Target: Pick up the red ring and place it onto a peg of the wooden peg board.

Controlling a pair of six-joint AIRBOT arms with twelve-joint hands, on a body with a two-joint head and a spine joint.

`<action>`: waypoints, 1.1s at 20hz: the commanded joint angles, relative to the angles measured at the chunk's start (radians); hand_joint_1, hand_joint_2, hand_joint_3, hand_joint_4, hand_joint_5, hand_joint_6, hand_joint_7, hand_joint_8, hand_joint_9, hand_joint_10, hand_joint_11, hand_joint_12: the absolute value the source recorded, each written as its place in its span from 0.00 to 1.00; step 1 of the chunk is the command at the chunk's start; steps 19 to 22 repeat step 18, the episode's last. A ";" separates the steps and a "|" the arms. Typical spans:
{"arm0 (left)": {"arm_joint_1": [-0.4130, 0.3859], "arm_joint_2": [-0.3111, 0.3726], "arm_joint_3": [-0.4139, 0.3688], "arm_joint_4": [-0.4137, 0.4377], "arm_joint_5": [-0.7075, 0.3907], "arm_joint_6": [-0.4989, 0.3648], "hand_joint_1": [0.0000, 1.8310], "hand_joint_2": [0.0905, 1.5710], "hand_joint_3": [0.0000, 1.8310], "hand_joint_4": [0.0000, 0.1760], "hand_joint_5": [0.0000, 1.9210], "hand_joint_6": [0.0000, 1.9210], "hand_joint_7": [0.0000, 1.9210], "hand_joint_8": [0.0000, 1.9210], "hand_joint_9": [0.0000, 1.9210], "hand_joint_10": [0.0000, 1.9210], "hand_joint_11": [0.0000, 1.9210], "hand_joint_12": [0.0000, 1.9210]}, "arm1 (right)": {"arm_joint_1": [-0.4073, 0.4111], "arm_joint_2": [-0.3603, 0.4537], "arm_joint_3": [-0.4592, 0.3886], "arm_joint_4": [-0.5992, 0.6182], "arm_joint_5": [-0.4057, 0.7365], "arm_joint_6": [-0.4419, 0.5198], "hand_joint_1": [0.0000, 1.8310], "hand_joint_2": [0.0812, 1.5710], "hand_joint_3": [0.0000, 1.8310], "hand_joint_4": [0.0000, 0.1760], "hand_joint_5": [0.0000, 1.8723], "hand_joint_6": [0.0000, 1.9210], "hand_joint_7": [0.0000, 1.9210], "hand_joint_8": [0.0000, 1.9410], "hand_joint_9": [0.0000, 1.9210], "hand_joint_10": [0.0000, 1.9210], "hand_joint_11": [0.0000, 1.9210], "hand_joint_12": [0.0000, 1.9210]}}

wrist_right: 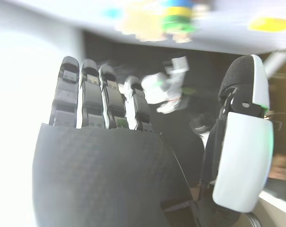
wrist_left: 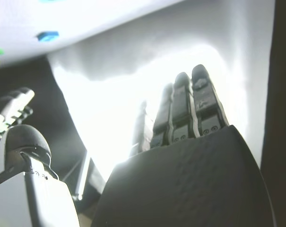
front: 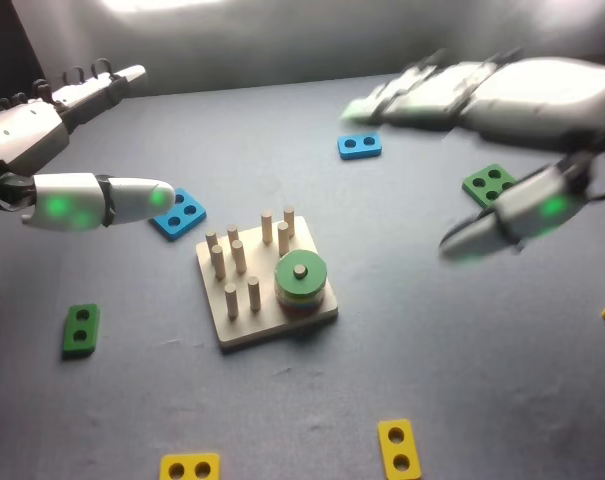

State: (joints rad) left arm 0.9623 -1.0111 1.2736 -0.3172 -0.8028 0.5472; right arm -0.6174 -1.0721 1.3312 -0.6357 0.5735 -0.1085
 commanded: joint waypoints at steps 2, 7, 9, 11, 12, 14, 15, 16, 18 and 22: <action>0.002 0.037 -0.021 -0.009 -0.200 -0.013 0.24 0.60 0.01 0.68 0.00 0.00 0.00 0.00 0.00 0.00 0.00 0.00 | -0.027 0.045 -0.044 0.202 0.219 -0.095 0.33 0.54 0.01 0.59 0.00 0.00 0.00 0.00 0.00 0.00 0.00 0.00; 0.054 0.160 -0.152 0.004 -0.449 -0.020 0.23 0.58 0.00 0.81 0.00 0.00 0.00 0.00 0.00 0.00 0.00 0.00 | -0.091 0.178 -0.143 0.466 0.496 -0.248 0.27 0.58 0.02 0.56 0.00 0.00 0.00 0.00 0.00 0.00 0.00 0.00; 0.073 0.211 -0.201 0.013 -0.545 -0.019 0.21 0.59 0.00 0.61 0.00 0.00 0.01 0.00 0.00 0.00 0.00 0.00 | -0.091 0.210 -0.168 0.504 0.578 -0.279 0.26 0.68 0.06 0.98 0.00 0.00 0.00 0.00 0.00 0.00 0.00 0.00; 0.081 0.258 -0.242 0.028 -0.626 -0.012 0.23 0.65 0.02 0.62 0.01 0.00 0.01 0.00 0.00 0.00 0.00 0.00 | -0.091 0.236 -0.187 0.540 0.660 -0.304 0.23 0.73 0.05 0.67 0.00 0.00 0.00 0.00 0.00 0.00 0.00 0.00; 0.084 0.281 -0.261 0.035 -0.665 -0.005 0.20 0.69 0.02 0.66 0.02 0.00 0.03 0.00 0.00 0.00 0.01 0.01 | -0.094 0.251 -0.197 0.556 0.697 -0.318 0.20 0.78 0.06 0.35 0.00 0.00 0.00 0.00 0.00 0.00 0.00 0.00; 0.091 0.314 -0.291 0.042 -0.722 0.008 0.28 0.70 0.01 0.43 0.05 0.01 0.04 0.01 0.01 0.00 0.01 0.00 | -0.103 0.276 -0.214 0.580 0.748 -0.335 0.10 0.81 0.06 0.84 0.00 0.00 0.00 0.00 0.00 0.00 0.00 0.00; 0.097 0.327 -0.301 0.044 -0.749 0.008 0.28 0.70 0.01 0.43 0.05 0.01 0.04 0.01 0.01 0.00 0.01 0.00 | -0.110 0.285 -0.219 0.592 0.775 -0.337 0.10 0.81 0.06 0.84 0.00 0.00 0.00 0.00 0.00 0.00 0.00 0.00; 0.107 0.341 -0.312 0.042 -0.781 0.008 0.27 0.64 0.00 0.28 0.07 0.00 0.08 0.00 0.06 0.00 0.00 0.09 | -0.120 0.296 -0.225 0.608 0.809 -0.340 0.18 0.75 0.03 0.71 0.00 0.00 0.00 0.00 0.00 0.00 0.00 0.00; 0.127 0.363 -0.328 0.033 -0.835 0.009 0.22 0.66 0.01 0.14 0.07 0.00 0.09 0.00 0.06 0.00 0.00 0.14 | -0.136 0.318 -0.239 0.629 0.857 -0.353 0.20 0.73 0.02 0.66 0.00 0.00 0.01 0.00 0.01 0.00 0.01 0.00; 0.127 0.363 -0.328 0.033 -0.835 0.009 0.22 0.66 0.01 0.14 0.07 0.00 0.09 0.00 0.06 0.00 0.00 0.14 | -0.136 0.318 -0.239 0.629 0.857 -0.353 0.20 0.73 0.02 0.66 0.00 0.00 0.01 0.00 0.01 0.00 0.01 0.00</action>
